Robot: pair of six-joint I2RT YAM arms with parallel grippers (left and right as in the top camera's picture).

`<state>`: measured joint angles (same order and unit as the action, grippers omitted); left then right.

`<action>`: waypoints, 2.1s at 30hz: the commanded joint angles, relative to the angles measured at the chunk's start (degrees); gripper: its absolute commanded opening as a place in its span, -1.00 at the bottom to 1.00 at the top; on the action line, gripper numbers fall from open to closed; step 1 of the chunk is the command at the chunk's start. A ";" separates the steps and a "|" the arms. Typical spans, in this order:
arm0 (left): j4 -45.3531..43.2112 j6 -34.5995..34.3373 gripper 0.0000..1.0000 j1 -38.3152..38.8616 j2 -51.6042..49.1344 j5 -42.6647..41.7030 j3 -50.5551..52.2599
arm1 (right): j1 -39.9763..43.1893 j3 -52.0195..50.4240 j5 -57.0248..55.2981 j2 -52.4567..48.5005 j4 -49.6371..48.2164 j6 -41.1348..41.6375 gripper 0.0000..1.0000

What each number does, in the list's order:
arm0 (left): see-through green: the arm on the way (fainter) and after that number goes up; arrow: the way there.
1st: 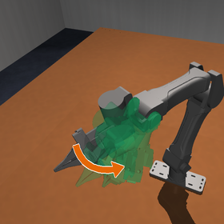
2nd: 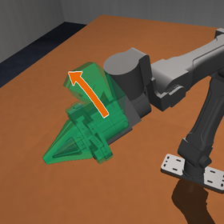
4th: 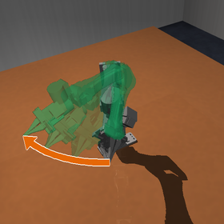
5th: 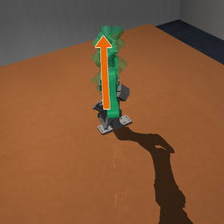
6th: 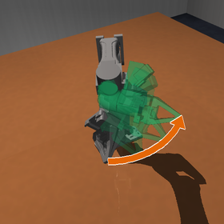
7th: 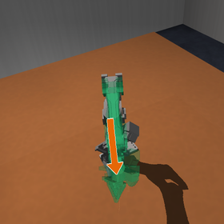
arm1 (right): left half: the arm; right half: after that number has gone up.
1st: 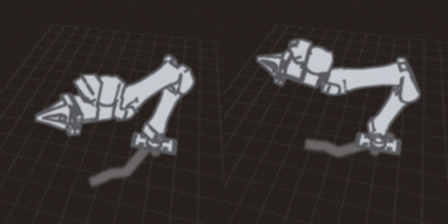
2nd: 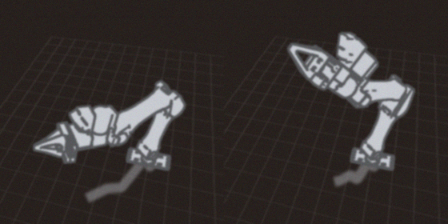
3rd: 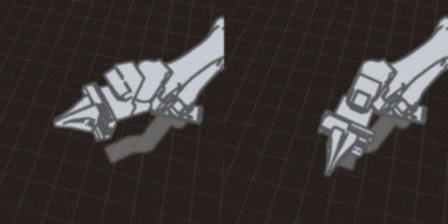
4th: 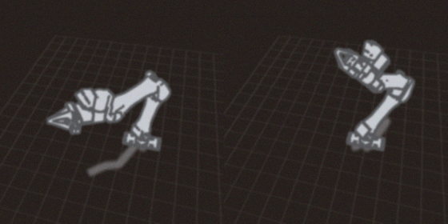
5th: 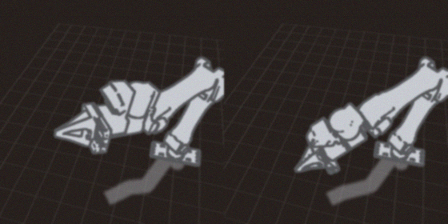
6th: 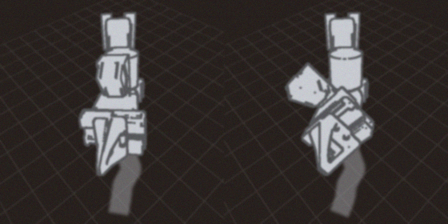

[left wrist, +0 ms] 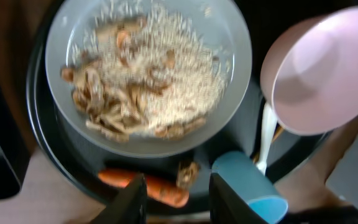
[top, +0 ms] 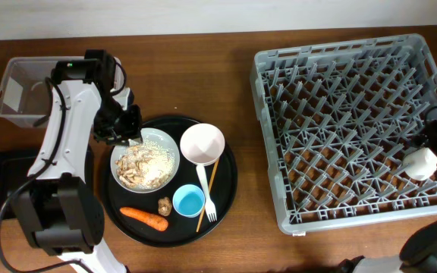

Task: Sort waste into correct bins and load items into the dishwasher rack
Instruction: 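Place the white cup upside down in the rack's right side with right gripper, then grasp the blue cup on the tray with the left gripper, then hand the blue cup from the left gripper to the right gripper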

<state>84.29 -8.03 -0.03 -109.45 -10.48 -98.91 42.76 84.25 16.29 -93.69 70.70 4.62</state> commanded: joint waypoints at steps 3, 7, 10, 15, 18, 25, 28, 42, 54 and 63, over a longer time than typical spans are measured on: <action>2.27 -0.57 -0.35 2.78 4.13 -0.63 -0.57 | -9.38 2.45 4.48 10.12 3.23 -5.79 0.98; 3.04 -2.32 -0.34 7.48 9.01 0.98 -0.48 | -16.52 2.45 4.17 13.42 6.05 -8.92 0.97; 3.65 -3.32 -0.34 11.87 11.98 1.55 1.03 | -20.11 2.38 4.07 13.62 7.87 -8.87 0.97; 2.71 -8.22 -0.33 16.94 14.60 3.02 7.72 | -22.14 2.16 2.36 13.62 8.02 -8.90 0.97; 0.59 -8.48 -0.34 19.89 15.08 2.82 14.67 | -22.12 2.16 2.12 13.62 8.02 -8.90 0.97; -6.95 -10.62 -0.34 21.66 15.02 2.86 26.45 | -22.12 2.16 2.12 13.60 8.00 -8.87 0.97; -10.40 -10.62 -0.36 21.68 14.97 2.86 29.92 | -22.12 2.16 2.12 13.60 8.00 -8.87 0.97; -14.25 -10.14 -0.99 21.62 15.10 0.85 30.36 | -22.12 2.16 2.12 13.60 8.02 -8.90 0.97; -25.14 6.67 -1.00 12.07 15.65 -40.15 10.38 | -22.18 2.16 19.78 13.03 4.85 -18.64 0.97; -42.60 6.34 -1.00 11.65 12.11 -65.55 10.38 | -30.69 2.16 52.04 6.01 4.50 -38.88 0.97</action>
<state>43.05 -2.98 11.64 -95.48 -64.07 -87.92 16.88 86.04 56.45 -85.62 75.18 -26.39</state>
